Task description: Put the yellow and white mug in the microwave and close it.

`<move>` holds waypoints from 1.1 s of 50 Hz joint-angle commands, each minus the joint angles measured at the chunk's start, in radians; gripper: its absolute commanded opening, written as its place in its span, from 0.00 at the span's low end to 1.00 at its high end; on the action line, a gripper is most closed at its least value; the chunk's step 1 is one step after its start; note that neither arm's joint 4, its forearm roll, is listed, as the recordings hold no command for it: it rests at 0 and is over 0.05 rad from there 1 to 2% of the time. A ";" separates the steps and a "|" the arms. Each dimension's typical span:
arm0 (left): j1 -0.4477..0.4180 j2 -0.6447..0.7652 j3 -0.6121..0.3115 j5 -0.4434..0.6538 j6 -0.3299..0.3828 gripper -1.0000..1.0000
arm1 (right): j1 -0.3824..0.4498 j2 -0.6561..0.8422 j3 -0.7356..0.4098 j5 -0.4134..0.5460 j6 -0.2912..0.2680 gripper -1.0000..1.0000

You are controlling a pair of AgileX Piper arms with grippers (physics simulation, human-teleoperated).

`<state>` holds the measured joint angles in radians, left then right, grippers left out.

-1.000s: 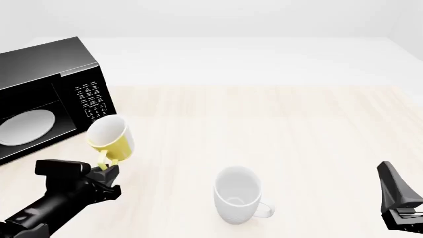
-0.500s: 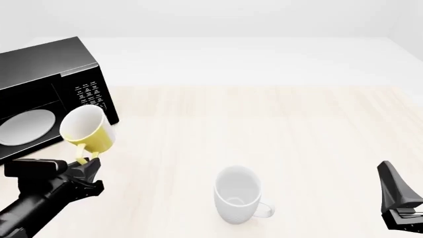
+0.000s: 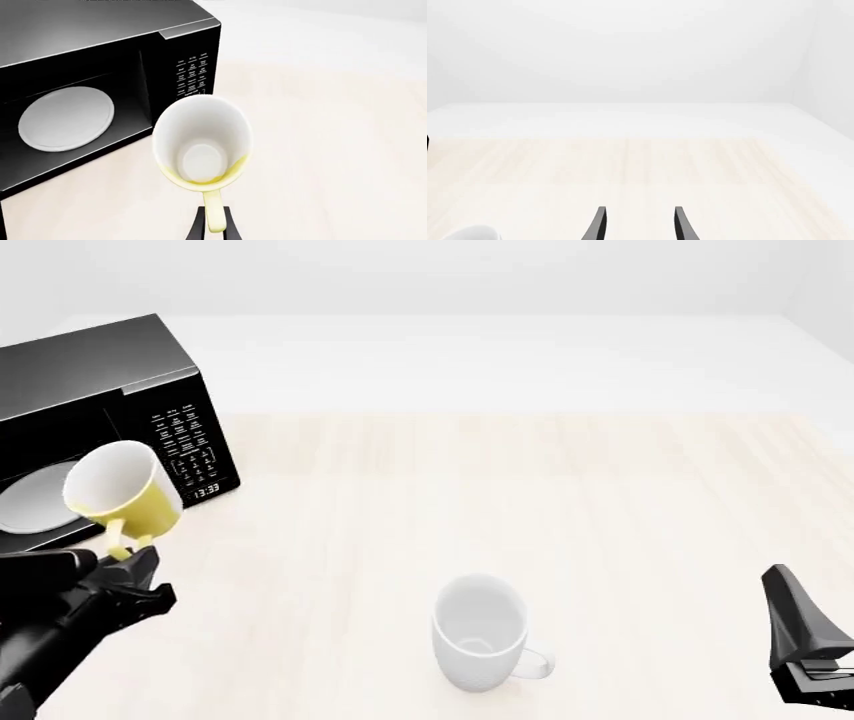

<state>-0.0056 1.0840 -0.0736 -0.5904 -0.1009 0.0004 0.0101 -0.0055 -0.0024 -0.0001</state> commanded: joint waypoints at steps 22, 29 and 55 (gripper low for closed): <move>0.219 0.141 -0.040 -0.075 0.009 0.00 | 0.000 -0.002 0.001 0.001 0.000 1.00; 0.261 0.190 -0.066 -0.090 0.011 0.00 | 0.000 -0.002 0.001 0.001 0.000 1.00; 0.334 0.353 -0.156 -0.107 0.001 0.00 | 0.000 -0.002 0.001 0.001 0.000 1.00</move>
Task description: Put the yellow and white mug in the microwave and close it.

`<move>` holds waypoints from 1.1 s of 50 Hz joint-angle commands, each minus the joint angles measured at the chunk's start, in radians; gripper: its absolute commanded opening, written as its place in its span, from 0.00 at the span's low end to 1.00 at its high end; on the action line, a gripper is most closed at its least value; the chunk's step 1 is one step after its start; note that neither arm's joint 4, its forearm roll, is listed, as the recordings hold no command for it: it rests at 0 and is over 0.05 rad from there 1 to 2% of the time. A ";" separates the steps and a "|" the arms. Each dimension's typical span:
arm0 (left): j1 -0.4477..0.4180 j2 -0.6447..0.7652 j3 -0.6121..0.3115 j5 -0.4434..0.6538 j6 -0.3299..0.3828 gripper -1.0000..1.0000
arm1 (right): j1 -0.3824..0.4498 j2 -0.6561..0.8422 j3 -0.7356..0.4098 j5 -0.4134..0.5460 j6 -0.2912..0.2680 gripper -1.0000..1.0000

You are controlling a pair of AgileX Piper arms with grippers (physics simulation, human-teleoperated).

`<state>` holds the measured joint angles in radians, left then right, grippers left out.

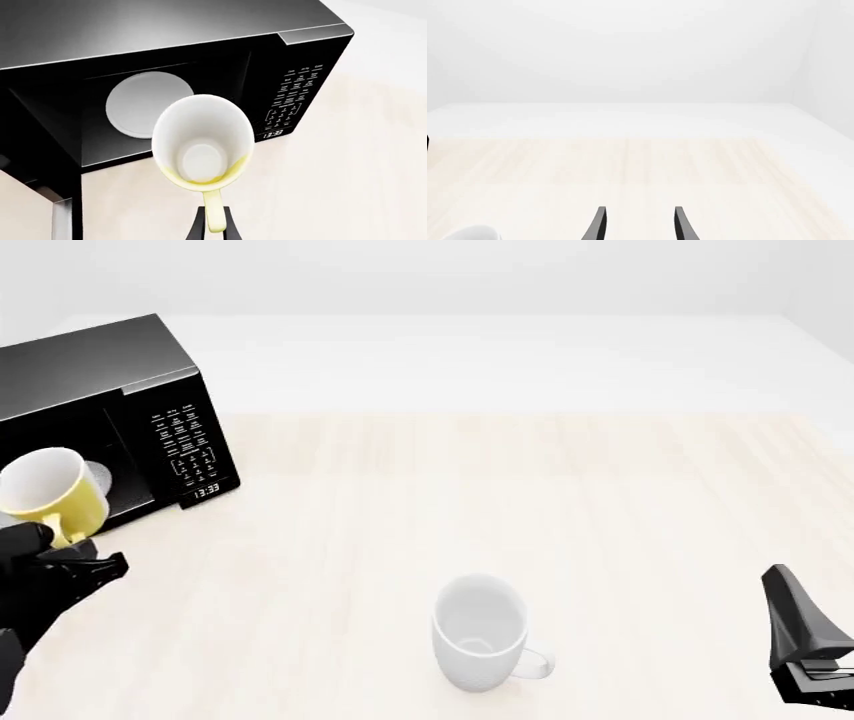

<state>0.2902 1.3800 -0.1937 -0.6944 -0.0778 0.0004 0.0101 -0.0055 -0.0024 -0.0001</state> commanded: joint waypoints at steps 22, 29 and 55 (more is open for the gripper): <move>0.085 0.143 -0.130 0.026 -0.029 0.00 | 0.000 -0.002 0.001 0.001 0.000 1.00; 0.098 0.195 -0.171 0.031 -0.034 0.00 | 0.000 -0.002 0.001 0.001 0.000 1.00; 0.136 0.278 -0.237 0.033 -0.028 0.00 | 0.000 -0.002 0.001 0.001 0.000 1.00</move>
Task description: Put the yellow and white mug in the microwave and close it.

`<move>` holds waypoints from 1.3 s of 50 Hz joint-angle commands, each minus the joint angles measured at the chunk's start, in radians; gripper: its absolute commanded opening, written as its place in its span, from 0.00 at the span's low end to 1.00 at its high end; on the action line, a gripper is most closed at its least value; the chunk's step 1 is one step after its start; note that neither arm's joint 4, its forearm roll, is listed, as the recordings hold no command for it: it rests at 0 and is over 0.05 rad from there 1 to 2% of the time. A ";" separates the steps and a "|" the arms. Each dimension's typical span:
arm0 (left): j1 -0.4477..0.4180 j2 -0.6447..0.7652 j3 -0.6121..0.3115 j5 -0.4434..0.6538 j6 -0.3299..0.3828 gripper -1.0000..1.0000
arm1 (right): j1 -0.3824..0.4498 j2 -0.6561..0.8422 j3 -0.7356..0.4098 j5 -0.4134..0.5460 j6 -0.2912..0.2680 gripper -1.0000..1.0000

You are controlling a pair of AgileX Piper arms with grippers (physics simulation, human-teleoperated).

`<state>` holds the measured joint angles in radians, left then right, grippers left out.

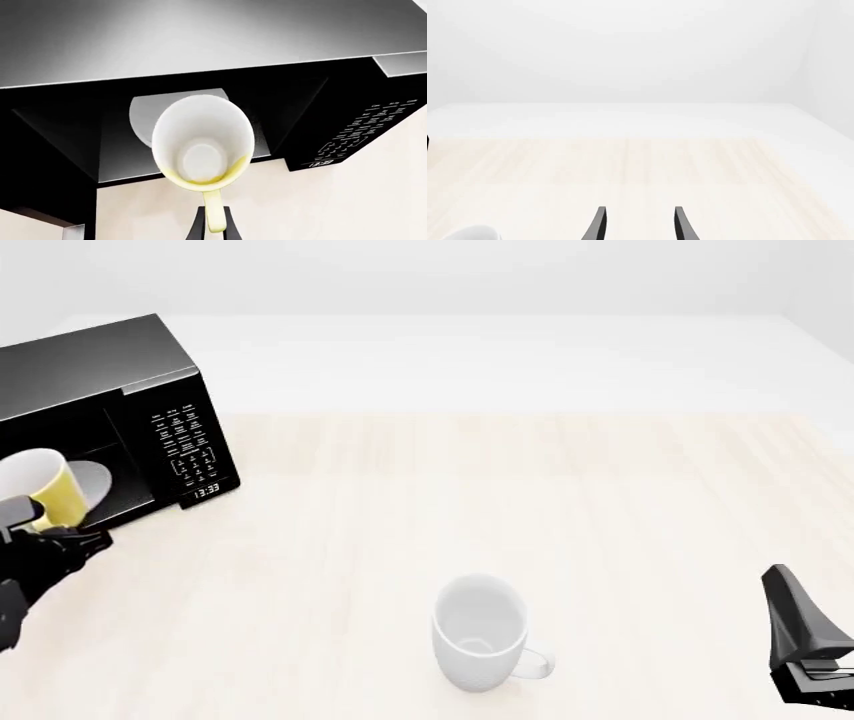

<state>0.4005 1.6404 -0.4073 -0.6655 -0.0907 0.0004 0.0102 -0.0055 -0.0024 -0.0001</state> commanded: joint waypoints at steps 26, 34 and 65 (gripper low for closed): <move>0.057 0.068 -0.119 0.035 -0.024 0.00 | 0.000 -0.002 0.001 0.001 0.000 1.00; 0.057 0.071 -0.146 0.056 -0.042 0.00 | 0.000 -0.002 0.001 0.001 0.000 1.00; 0.077 0.159 -0.258 0.083 -0.054 0.00 | 0.000 -0.002 0.001 0.001 0.000 1.00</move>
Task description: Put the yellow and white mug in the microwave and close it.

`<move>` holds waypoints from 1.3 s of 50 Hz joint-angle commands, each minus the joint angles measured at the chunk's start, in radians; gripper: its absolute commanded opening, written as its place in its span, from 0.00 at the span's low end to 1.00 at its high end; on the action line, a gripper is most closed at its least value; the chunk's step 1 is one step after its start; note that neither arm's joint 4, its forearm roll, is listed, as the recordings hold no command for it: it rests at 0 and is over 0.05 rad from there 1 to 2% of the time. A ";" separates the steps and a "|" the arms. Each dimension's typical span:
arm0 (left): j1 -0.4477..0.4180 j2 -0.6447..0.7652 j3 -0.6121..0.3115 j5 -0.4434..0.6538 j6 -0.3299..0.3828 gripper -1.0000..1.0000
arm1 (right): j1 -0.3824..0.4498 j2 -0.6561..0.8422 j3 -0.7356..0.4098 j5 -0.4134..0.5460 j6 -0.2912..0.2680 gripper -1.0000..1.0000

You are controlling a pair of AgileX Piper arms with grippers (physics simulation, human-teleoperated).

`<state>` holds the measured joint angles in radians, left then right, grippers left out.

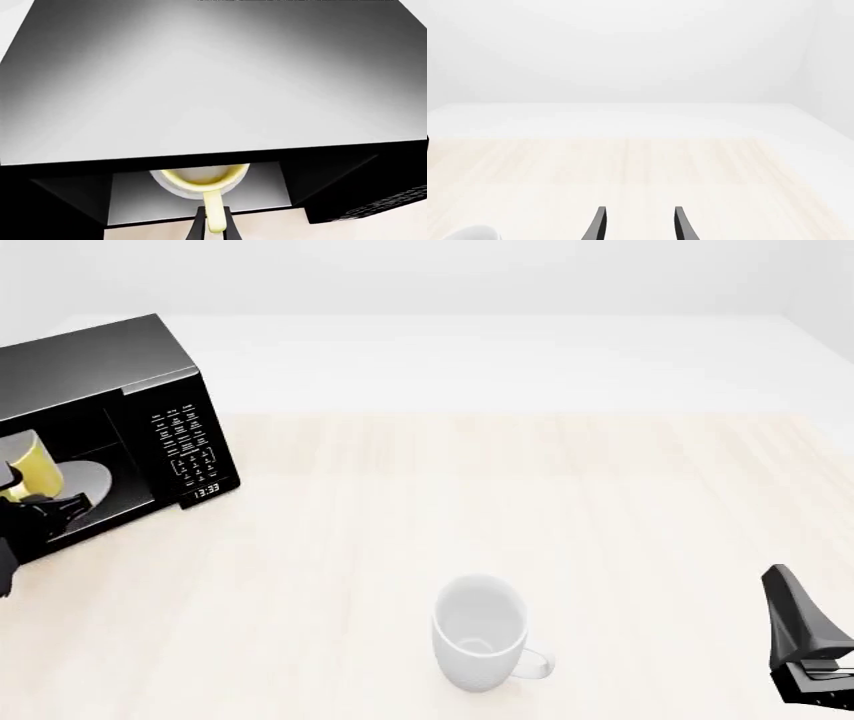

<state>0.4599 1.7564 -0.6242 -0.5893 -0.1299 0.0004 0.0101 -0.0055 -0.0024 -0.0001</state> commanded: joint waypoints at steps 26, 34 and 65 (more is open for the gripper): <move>0.029 0.096 -0.084 0.019 -0.019 0.00 | 0.000 -0.002 0.001 0.001 0.000 1.00; 0.032 0.118 -0.095 0.017 -0.014 0.00 | 0.000 -0.002 0.001 0.001 0.000 1.00; 0.042 0.169 -0.108 0.011 0.005 0.00 | 0.000 -0.002 0.001 0.001 0.000 1.00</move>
<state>0.4885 1.8886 -0.7207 -0.5766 -0.1203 0.0004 0.0101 -0.0055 -0.0024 -0.0001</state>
